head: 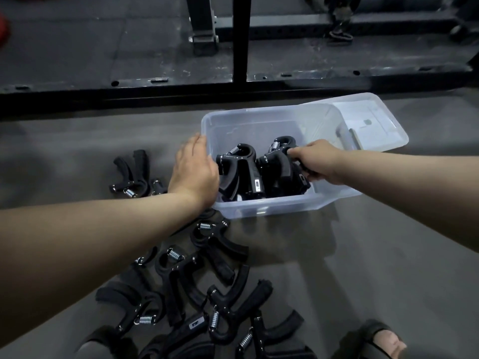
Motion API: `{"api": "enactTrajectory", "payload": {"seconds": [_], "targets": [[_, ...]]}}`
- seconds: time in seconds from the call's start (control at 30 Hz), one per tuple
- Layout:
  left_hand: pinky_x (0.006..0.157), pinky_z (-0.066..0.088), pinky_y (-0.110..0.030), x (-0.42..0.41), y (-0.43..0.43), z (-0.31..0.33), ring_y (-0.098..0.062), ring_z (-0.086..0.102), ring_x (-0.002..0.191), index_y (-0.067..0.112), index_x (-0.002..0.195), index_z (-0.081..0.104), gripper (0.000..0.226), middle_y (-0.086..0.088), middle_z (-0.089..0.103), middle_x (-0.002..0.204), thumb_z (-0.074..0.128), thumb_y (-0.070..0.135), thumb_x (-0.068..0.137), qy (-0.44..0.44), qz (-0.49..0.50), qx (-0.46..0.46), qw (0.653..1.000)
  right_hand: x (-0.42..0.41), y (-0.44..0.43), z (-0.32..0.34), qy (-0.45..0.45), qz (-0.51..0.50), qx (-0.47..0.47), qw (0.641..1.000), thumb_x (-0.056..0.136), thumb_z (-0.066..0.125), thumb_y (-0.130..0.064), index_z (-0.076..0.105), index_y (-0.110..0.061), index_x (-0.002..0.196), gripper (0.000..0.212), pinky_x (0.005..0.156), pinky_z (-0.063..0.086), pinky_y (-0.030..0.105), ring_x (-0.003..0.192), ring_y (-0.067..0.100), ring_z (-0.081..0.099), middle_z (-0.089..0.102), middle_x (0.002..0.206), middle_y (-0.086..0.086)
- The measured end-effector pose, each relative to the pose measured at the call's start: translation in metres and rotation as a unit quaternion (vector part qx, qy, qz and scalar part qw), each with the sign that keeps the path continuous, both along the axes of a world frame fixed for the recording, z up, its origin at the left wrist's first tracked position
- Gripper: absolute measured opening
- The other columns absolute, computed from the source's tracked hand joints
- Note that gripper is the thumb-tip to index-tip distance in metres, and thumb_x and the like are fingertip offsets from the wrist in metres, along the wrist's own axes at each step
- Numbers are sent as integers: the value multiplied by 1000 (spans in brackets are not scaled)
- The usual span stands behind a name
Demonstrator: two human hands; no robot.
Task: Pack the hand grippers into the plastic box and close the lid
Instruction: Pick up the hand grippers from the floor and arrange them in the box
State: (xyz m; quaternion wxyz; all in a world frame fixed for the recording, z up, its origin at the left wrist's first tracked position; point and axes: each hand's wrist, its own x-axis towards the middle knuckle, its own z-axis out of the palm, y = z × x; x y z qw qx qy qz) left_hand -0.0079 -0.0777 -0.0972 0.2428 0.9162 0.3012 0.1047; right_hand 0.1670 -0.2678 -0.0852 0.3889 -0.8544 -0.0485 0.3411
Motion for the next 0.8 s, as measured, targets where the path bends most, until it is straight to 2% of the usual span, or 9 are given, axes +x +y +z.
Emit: {"api": "enactTrajectory", "payload": {"seconds": [0.07,0.1,0.2,0.27,0.37,0.47,0.53,0.7,0.8], "targets": [[120,10,-34,-1,1,0,-24,20,144,6,149,30,52,-9,26,156,35,16,98,-1,-3,0,1000,5,8,-5,-12,35,-16,999,91,58,-31,61,-10,85,23,55,47,27,55,22,52,56,76,14],[120,10,-33,0,1,-1,-24,20,144,6,149,30,52,-10,27,156,35,16,98,-2,-5,3,1000,8,11,-7,-50,75,-60,994,92,55,-35,62,-6,87,31,62,50,31,64,26,58,60,82,17],[120,10,-34,0,2,-2,-25,20,144,5,148,30,52,-10,27,156,35,16,98,-2,-9,5,1000,5,18,-8,-190,191,-257,928,96,43,-47,62,-4,108,48,81,46,37,103,37,57,59,111,22],[120,10,-35,0,2,-1,-25,20,144,4,148,30,52,-11,27,156,36,15,98,-4,-10,6,1000,0,19,-6,-200,230,-297,905,100,38,-42,58,-4,116,46,85,43,37,111,38,54,57,119,23],[120,11,-35,-1,1,1,-25,19,144,5,149,29,52,-10,26,157,35,15,98,-3,-7,0,1000,-4,17,-7,-202,288,-317,881,101,37,-32,60,-2,109,38,79,43,32,104,35,59,63,111,20],[120,11,-34,-1,1,0,-24,19,144,5,149,28,53,-9,26,157,35,15,98,-4,-8,0,1000,-3,12,-7,-242,299,-292,876,95,43,-25,50,-7,78,26,67,38,30,81,31,54,56,85,13],[120,11,-33,-1,1,0,-24,19,144,5,149,29,53,-10,26,156,36,15,98,-6,-11,2,1000,-2,10,-9,-253,295,-285,876,91,45,-25,45,-10,70,26,63,37,30,75,30,53,54,79,11],[120,11,-34,-1,1,-1,-24,18,145,5,149,28,53,-9,25,157,35,15,98,-4,-10,-5,1000,-3,10,-16,-251,299,-292,873,92,43,-23,51,-9,89,16,68,39,31,79,30,52,58,92,14],[120,12,-34,0,2,-1,-24,19,144,5,149,29,53,-9,26,156,35,16,98,-5,-10,-5,1000,0,10,-19,-269,278,-276,880,92,41,-25,54,-9,97,22,70,39,32,88,34,58,63,103,16]]}}
